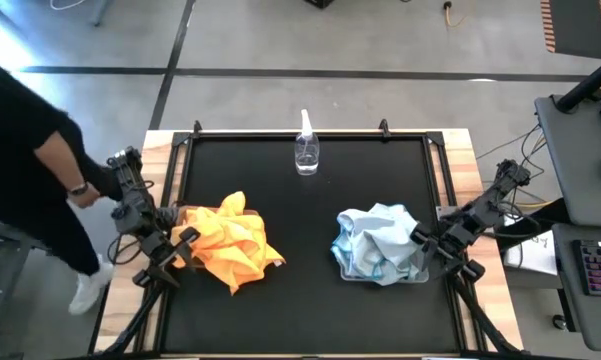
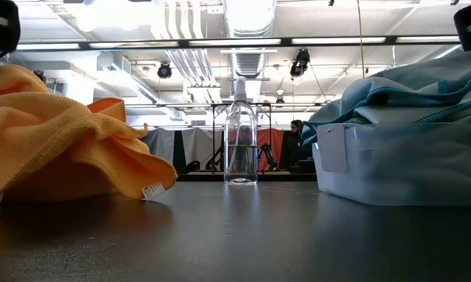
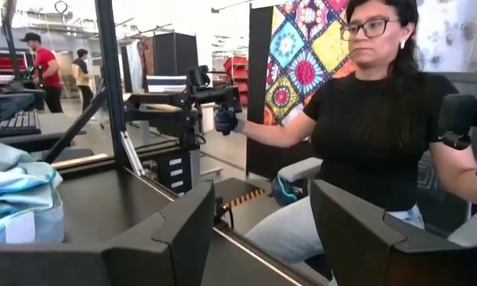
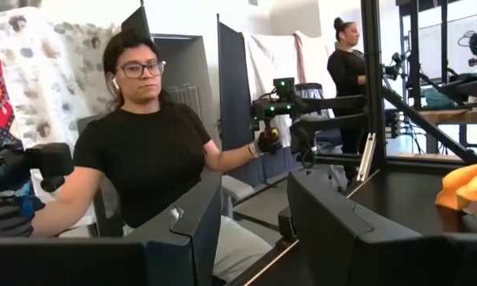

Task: Sort microfiber towel by color & place in baskets
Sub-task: Return to Home Position

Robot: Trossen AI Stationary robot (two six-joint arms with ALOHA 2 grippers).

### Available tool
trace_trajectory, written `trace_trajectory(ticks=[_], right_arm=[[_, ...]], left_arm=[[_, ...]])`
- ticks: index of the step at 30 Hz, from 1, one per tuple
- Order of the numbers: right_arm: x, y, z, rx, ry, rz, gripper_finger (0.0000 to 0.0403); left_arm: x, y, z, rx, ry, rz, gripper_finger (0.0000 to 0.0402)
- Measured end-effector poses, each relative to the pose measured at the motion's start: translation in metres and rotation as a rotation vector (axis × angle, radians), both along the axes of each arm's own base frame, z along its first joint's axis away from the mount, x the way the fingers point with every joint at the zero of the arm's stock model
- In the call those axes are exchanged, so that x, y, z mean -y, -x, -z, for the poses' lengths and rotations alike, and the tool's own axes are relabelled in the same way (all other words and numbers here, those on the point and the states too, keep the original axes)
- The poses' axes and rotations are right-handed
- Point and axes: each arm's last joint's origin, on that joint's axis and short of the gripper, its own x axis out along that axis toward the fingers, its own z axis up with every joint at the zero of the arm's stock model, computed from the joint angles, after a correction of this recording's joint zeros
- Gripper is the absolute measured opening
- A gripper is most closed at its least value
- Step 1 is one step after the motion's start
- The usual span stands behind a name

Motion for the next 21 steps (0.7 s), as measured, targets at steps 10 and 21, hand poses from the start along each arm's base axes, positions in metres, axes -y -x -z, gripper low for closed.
trace_trajectory(ticks=[10, 21], right_arm=[[-0.001, -0.001, 0.004, -0.01, 0.043, 0.005, 0.0141], [-0.001, -0.001, 0.007, 0.005, 0.101, 0.029, 0.0141]], left_arm=[[0.005, -0.003, 0.02, -0.016, -0.028, -0.002, 0.0194], [0.006, -0.003, 0.022, -0.003, -0.077, 0.011, 0.0194]])
